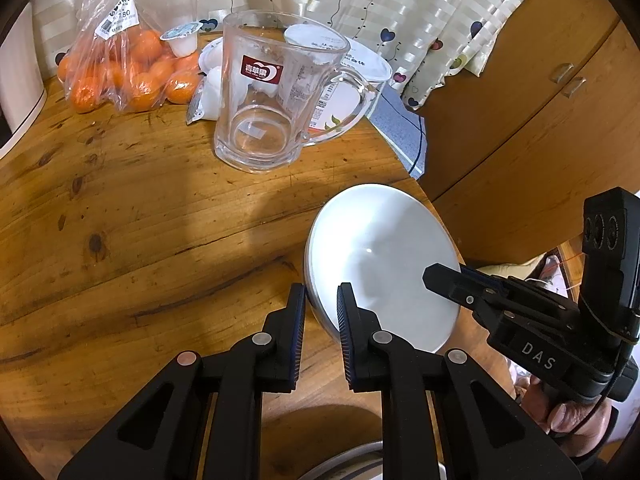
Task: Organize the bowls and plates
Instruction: 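Close both tools on the rim of the second white bowl, then lift the white bowl with both tools and carry it over the steel bowl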
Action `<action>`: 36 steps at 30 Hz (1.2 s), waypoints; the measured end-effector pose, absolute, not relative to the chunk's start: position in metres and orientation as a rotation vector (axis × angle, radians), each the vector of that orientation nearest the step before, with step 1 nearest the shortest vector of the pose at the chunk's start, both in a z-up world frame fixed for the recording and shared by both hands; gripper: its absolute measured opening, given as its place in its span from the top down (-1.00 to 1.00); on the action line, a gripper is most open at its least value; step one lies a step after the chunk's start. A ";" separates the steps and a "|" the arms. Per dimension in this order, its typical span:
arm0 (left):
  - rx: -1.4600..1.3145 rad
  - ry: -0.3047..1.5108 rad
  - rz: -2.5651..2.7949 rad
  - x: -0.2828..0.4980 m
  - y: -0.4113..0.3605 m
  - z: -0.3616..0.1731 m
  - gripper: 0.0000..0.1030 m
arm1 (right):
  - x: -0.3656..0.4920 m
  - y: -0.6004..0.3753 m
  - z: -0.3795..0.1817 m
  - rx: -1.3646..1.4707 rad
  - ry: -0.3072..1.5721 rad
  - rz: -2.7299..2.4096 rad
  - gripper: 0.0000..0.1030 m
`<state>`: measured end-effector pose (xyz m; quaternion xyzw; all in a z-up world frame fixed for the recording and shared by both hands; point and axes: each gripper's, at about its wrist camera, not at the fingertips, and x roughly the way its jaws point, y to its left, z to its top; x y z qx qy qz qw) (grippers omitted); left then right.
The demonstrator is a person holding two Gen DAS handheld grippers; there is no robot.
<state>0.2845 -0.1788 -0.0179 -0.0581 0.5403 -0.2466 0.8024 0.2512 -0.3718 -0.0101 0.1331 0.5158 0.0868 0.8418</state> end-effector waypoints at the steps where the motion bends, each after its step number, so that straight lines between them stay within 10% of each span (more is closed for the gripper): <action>1: -0.122 1.158 -0.528 0.284 -0.179 -0.018 0.67 | 0.251 -0.371 -0.010 0.279 1.090 0.181 0.66; 36: -0.134 1.035 -0.501 0.224 -0.143 0.042 0.67 | 0.199 -0.335 0.065 0.214 0.973 0.232 0.69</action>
